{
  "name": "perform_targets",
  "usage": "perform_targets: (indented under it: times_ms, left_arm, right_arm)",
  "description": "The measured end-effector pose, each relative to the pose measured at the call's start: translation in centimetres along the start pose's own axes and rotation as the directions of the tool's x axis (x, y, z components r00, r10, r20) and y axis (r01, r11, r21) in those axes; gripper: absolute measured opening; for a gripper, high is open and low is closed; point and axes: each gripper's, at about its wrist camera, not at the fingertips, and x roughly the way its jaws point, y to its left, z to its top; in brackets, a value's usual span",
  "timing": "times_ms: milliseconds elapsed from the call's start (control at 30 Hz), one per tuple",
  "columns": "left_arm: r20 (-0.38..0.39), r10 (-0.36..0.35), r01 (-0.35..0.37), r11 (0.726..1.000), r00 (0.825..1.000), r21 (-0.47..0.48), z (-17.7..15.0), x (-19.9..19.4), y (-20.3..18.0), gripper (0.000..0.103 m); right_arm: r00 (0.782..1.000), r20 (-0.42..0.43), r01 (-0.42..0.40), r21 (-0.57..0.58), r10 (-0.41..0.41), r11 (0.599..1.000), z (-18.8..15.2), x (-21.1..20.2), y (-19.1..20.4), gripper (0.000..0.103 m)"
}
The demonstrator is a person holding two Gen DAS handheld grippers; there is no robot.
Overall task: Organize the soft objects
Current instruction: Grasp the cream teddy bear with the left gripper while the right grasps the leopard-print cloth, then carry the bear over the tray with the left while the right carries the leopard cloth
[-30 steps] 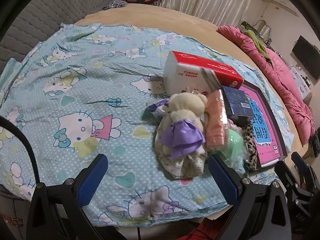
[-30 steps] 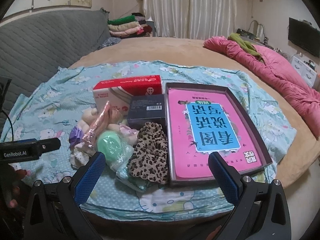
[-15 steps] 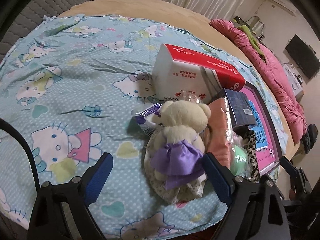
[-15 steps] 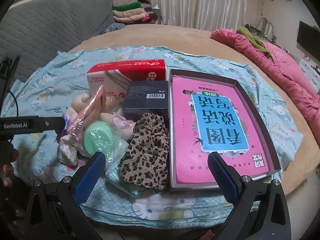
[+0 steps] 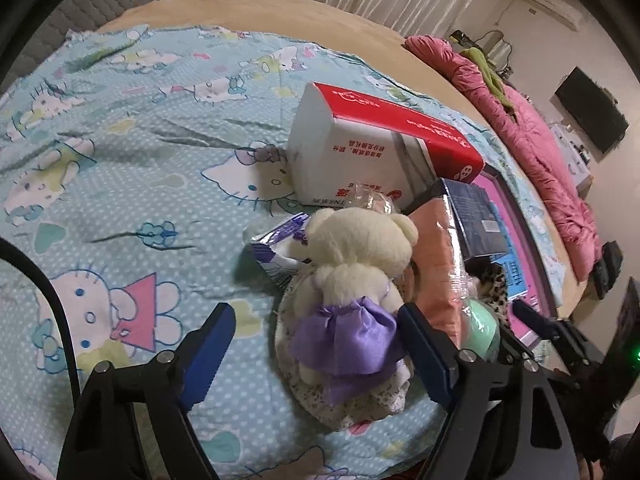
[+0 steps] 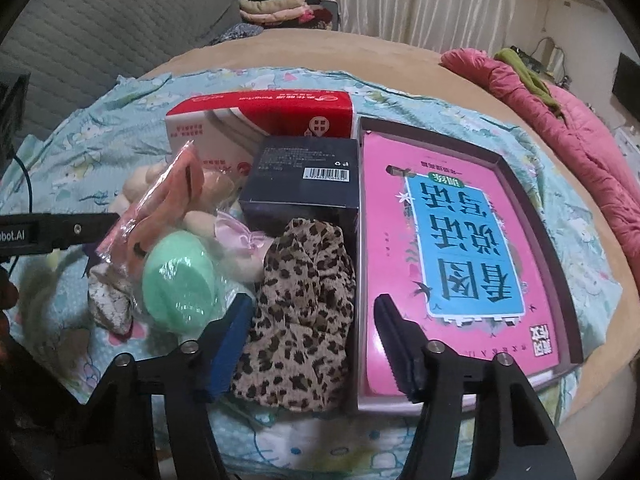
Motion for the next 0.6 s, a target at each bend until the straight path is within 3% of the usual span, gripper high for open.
perform_targets:
  times_ms: [267, 433, 600]
  left_arm:
    - [-0.025, -0.081, 0.081, 0.997, 0.996, 0.006, 0.7, 1.2, -0.4, 0.062]
    - [-0.020, -0.114, 0.115, 0.993, 0.993, 0.024, 0.8, 1.3, -0.4, 0.050]
    - [0.019, -0.123, 0.123, 0.992, 0.992, 0.007, 0.7, 0.3, 0.4, 0.046]
  right_arm:
    - [0.997, 0.020, -0.072, 0.097, 0.070, 0.993, 0.3, 0.2, -2.4, 0.025]
    - [0.990, 0.044, -0.137, 0.098, 0.133, 0.986, 0.1, -0.4, -2.4, 0.020]
    - [0.983, 0.086, -0.169, 0.057, 0.164, 0.984, 0.2, -1.4, -1.4, 0.018]
